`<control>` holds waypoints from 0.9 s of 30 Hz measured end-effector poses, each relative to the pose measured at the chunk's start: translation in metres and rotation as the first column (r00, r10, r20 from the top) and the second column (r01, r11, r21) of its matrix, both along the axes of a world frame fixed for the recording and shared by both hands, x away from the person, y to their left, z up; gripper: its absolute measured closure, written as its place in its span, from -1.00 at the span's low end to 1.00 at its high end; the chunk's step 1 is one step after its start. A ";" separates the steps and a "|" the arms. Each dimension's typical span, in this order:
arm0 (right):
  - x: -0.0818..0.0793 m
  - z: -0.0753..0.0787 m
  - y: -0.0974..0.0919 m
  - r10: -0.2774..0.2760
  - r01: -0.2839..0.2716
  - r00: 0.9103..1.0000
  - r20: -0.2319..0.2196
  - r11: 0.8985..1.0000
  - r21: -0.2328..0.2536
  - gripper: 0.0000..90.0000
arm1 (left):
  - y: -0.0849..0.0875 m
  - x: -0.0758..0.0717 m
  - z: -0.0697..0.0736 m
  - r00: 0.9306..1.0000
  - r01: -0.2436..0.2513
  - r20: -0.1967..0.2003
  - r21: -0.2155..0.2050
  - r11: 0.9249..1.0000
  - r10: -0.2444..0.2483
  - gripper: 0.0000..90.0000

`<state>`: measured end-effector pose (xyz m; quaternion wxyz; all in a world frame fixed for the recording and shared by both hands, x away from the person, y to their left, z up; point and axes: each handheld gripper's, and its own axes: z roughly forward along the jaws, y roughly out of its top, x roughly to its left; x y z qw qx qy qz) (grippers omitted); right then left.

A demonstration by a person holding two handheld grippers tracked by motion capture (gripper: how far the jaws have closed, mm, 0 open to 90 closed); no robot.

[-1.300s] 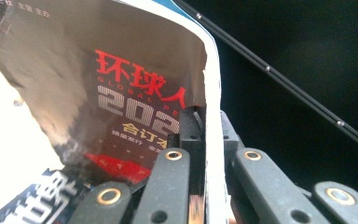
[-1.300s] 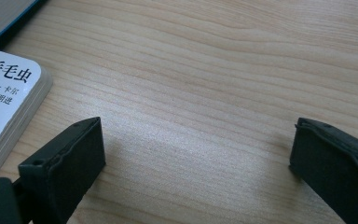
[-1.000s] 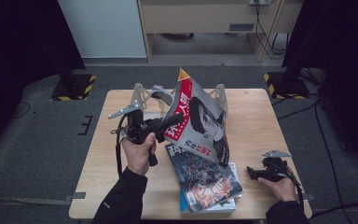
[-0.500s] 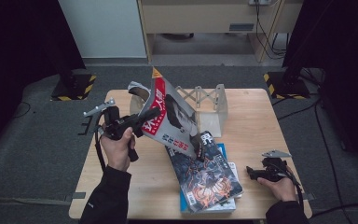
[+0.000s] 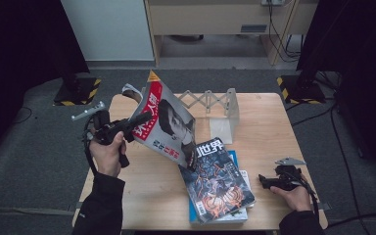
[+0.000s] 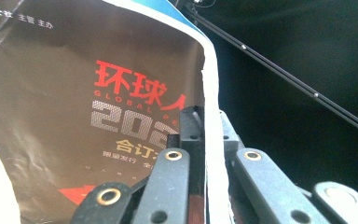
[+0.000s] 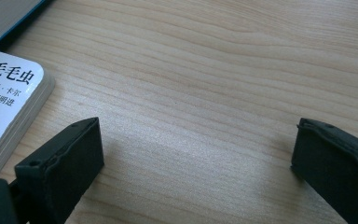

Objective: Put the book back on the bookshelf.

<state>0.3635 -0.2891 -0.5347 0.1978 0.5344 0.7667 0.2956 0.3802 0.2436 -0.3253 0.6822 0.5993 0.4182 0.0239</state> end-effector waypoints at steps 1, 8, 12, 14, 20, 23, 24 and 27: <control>0.000 0.000 0.000 0.001 -0.001 1.000 0.002 1.000 -0.001 -0.95 | 0.004 0.001 -0.001 1.000 -0.008 -0.004 0.006 1.000 0.008 0.91; 0.000 0.000 0.000 0.003 -0.003 1.000 0.003 1.000 -0.001 -0.95 | 0.022 0.005 -0.006 0.999 -0.034 -0.024 0.030 0.999 0.035 0.91; 0.001 0.000 0.000 0.003 -0.003 1.000 0.004 1.000 -0.002 -0.95 | 0.028 0.008 -0.006 0.998 -0.042 -0.037 0.046 0.998 0.043 0.91; 0.001 0.000 0.000 0.004 -0.004 1.000 0.003 1.000 -0.001 -0.95 | 0.031 0.011 -0.007 0.998 -0.050 -0.040 0.055 0.997 0.052 0.91; 0.001 0.000 0.000 0.004 -0.004 1.000 0.003 1.000 -0.001 -0.95 | 0.040 0.015 -0.007 0.995 -0.078 -0.053 0.079 0.994 0.082 0.91; 0.001 0.000 0.000 0.003 -0.003 1.000 0.002 1.000 -0.001 -0.95 | 0.045 0.015 -0.006 0.994 -0.083 -0.062 0.106 0.991 0.090 0.91; 0.001 0.000 0.000 0.005 -0.005 1.000 0.003 1.000 -0.002 -0.95 | 0.047 0.015 -0.006 0.994 -0.082 -0.061 0.114 0.990 0.089 0.91; 0.001 0.000 0.001 0.003 -0.003 1.000 0.004 1.000 -0.001 -0.95 | 0.053 0.014 -0.005 0.993 -0.095 -0.057 0.125 0.988 0.103 0.91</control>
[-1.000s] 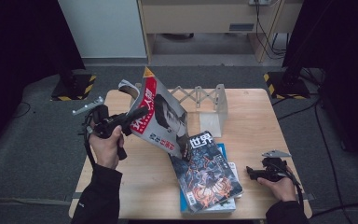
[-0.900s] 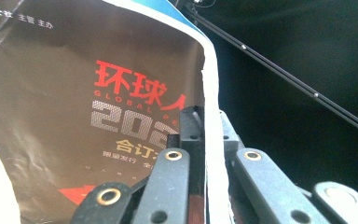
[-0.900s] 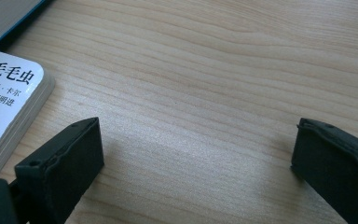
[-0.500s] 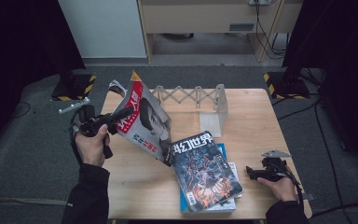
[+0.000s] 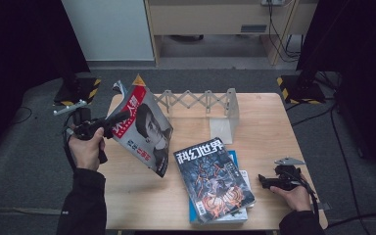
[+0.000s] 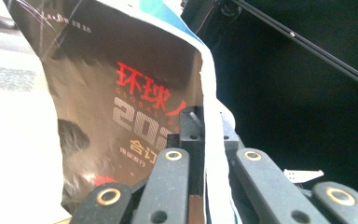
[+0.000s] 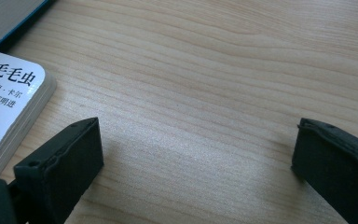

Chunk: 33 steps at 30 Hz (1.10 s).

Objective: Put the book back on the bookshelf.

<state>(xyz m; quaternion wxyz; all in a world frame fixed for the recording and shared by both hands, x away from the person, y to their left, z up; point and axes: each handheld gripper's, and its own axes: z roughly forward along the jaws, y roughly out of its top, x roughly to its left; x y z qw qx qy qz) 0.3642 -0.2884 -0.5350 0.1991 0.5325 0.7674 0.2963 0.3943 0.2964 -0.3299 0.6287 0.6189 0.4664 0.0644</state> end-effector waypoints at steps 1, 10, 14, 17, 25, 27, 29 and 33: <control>0.000 0.000 0.000 0.000 0.000 1.000 0.000 1.000 0.000 -0.95 | 0.002 0.000 0.000 1.000 -0.004 0.006 0.002 1.000 0.004 0.91; 0.000 0.000 0.000 0.001 -0.001 1.000 0.003 1.000 0.001 -0.95 | 0.002 0.013 -0.005 0.999 -0.047 0.030 0.069 0.996 0.045 0.91; 0.000 0.000 0.000 0.004 -0.004 1.000 0.006 1.000 0.000 -0.95 | -0.002 0.021 -0.009 0.996 -0.091 0.031 0.103 0.991 0.088 0.91; 0.000 0.000 0.000 0.004 -0.004 1.000 0.004 1.000 0.001 -0.95 | -0.004 0.027 -0.013 0.991 -0.134 0.035 0.139 0.981 0.131 0.91; 0.001 -0.001 0.000 0.008 -0.008 1.000 0.005 1.000 0.004 -0.95 | -0.013 0.042 -0.017 0.960 -0.277 0.102 0.226 0.934 0.260 0.91; 0.001 -0.001 0.000 0.010 -0.010 1.000 0.005 1.000 0.004 -0.95 | -0.015 0.045 -0.017 0.953 -0.300 0.115 0.244 0.922 0.279 0.91; 0.001 0.000 0.000 0.012 -0.012 1.000 0.004 1.000 0.004 -0.95 | -0.018 0.048 -0.018 0.945 -0.324 0.135 0.256 0.911 0.298 0.91; 0.002 0.000 0.000 0.016 -0.016 1.000 0.004 1.000 0.002 -0.95 | -0.021 0.054 -0.022 0.928 -0.369 0.150 0.245 0.897 0.341 0.91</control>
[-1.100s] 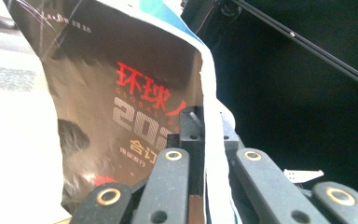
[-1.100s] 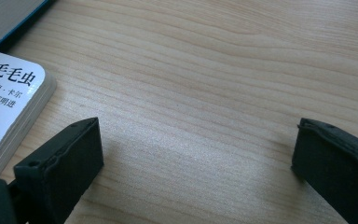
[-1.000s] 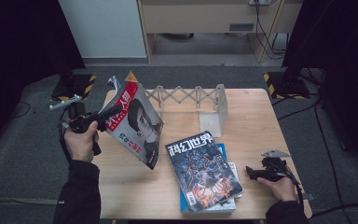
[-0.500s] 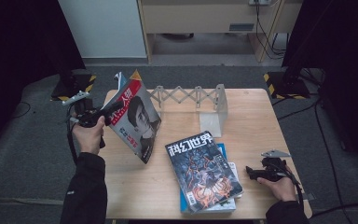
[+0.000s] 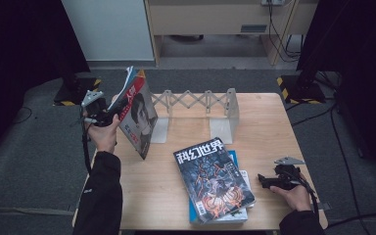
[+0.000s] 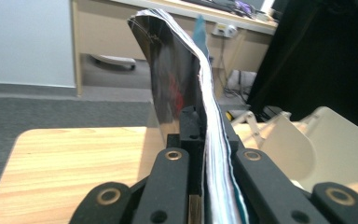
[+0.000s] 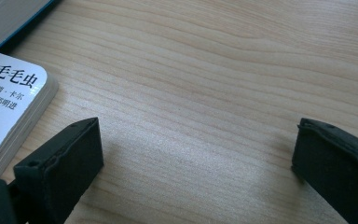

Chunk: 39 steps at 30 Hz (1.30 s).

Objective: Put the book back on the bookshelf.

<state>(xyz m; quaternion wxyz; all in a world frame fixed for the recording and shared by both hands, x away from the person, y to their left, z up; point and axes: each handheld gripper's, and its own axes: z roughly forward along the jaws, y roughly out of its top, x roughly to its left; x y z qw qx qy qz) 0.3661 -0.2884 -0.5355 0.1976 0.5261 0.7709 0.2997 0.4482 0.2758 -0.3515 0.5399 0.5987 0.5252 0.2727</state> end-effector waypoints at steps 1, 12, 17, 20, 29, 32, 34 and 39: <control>0.000 0.000 0.000 0.000 0.000 1.000 0.000 1.000 0.000 -0.95 | 0.000 0.001 -0.001 1.000 -0.012 0.007 -0.001 1.000 0.012 0.91; 0.000 0.000 0.000 0.001 -0.001 1.000 0.005 1.000 0.004 -0.95 | -0.010 0.006 -0.002 0.997 -0.066 0.054 0.081 0.995 0.062 0.91; -0.001 -0.001 0.000 -0.004 0.004 1.000 0.009 1.000 0.007 -0.95 | -0.009 0.004 -0.006 0.996 -0.074 0.063 0.099 0.992 0.067 0.90; -0.001 -0.001 0.000 0.002 -0.002 1.000 0.009 1.000 0.006 -0.95 | -0.008 0.003 -0.009 0.995 -0.074 0.070 0.105 0.992 0.067 0.90; -0.001 -0.002 0.000 0.001 -0.001 1.000 0.027 1.000 0.009 -0.96 | -0.008 -0.002 -0.010 0.996 -0.060 0.069 0.110 0.992 0.052 0.74; -0.001 -0.002 0.000 0.000 0.000 1.000 0.031 1.000 0.010 -0.96 | -0.003 -0.006 -0.011 0.996 -0.060 0.065 0.088 0.994 0.054 0.63; -0.001 -0.003 0.000 0.000 -0.001 0.999 0.033 1.000 0.011 -0.96 | 0.001 -0.010 -0.012 0.996 -0.051 0.073 0.056 0.997 0.046 0.53; -0.003 -0.004 0.000 -0.005 0.004 0.999 0.044 1.000 0.018 -0.97 | 0.008 -0.024 -0.014 0.995 -0.031 0.095 0.034 0.999 0.028 0.24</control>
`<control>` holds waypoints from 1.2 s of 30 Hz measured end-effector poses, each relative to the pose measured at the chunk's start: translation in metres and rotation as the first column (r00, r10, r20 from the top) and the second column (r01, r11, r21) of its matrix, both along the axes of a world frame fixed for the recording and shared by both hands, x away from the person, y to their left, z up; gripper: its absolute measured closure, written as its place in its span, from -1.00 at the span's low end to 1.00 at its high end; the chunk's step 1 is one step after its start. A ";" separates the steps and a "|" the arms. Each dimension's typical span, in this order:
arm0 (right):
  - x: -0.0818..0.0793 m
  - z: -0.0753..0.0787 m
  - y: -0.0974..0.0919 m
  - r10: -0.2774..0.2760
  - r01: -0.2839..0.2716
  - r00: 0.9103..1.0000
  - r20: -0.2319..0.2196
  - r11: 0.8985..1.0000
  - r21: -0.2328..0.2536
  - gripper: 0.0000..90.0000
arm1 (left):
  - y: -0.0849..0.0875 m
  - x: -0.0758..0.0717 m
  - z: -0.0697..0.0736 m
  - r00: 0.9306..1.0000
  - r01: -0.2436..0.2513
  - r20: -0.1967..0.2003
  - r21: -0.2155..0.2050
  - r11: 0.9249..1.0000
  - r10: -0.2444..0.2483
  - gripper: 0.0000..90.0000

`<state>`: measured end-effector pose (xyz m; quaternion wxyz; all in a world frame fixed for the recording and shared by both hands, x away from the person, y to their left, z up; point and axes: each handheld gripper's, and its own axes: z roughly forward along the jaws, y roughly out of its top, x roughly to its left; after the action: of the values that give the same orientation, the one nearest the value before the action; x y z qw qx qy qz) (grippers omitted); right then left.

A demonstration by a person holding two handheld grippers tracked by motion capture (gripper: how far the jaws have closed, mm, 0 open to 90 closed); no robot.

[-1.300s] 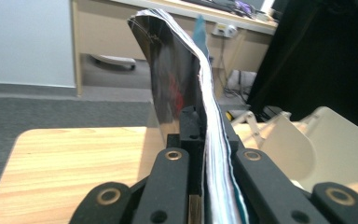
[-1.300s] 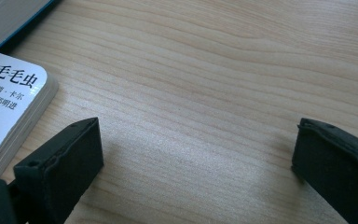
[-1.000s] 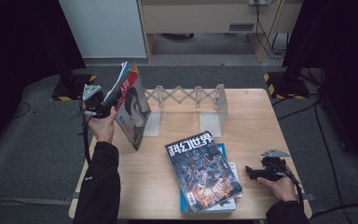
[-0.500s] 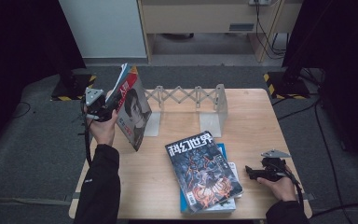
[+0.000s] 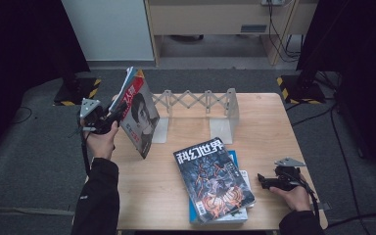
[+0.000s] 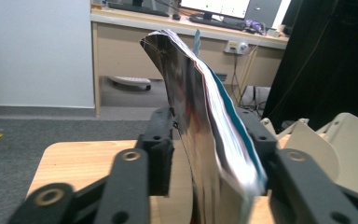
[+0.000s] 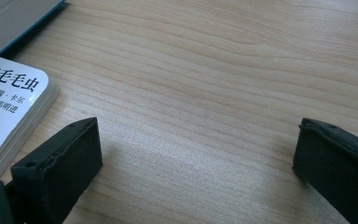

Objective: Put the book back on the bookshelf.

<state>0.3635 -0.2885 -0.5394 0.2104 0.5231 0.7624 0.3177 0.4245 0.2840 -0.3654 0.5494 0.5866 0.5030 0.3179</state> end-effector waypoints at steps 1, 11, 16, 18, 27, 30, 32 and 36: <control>0.000 0.000 0.000 0.000 0.000 1.000 -0.002 1.000 0.000 -0.97 | 0.001 -0.004 -0.001 1.000 0.004 0.005 -0.002 1.000 -0.004 0.19; 0.000 0.000 0.000 0.003 -0.003 1.000 0.002 1.000 -0.003 -0.97 | 0.017 -0.052 -0.022 0.999 0.040 0.010 -0.048 0.998 -0.040 -0.19; 0.000 0.000 0.000 0.003 -0.003 1.000 0.002 1.000 -0.004 -0.97 | 0.014 -0.068 -0.039 0.998 0.062 -0.017 -0.028 0.998 -0.062 -0.29; 0.000 0.000 0.000 0.003 -0.003 1.000 0.002 1.000 -0.004 -0.97 | 0.010 -0.074 -0.047 0.997 0.075 -0.019 -0.014 0.997 -0.075 -0.32; 0.000 0.000 0.000 0.002 -0.002 1.000 0.003 1.000 -0.006 -0.98 | -0.012 -0.085 -0.086 0.983 0.156 -0.102 0.025 0.987 -0.153 -0.34; 0.000 0.000 0.000 0.002 -0.002 1.000 0.003 1.000 -0.006 -0.98 | -0.019 -0.086 -0.095 0.978 0.177 -0.125 0.055 0.983 -0.169 -0.38; 0.000 0.000 0.000 0.003 -0.003 1.000 0.003 1.000 -0.005 -0.97 | -0.023 -0.086 -0.099 0.971 0.190 -0.155 0.051 0.980 -0.180 -0.47; -0.001 0.001 0.000 0.024 -0.024 1.000 0.017 1.000 0.002 -0.82 | -0.035 -0.087 -0.109 0.950 0.242 -0.218 0.056 0.969 -0.225 -0.45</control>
<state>0.3622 -0.2889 -0.5386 0.2126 0.5115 0.7663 0.3254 0.3380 0.2491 -0.4744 0.5023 0.6944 0.4717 0.2075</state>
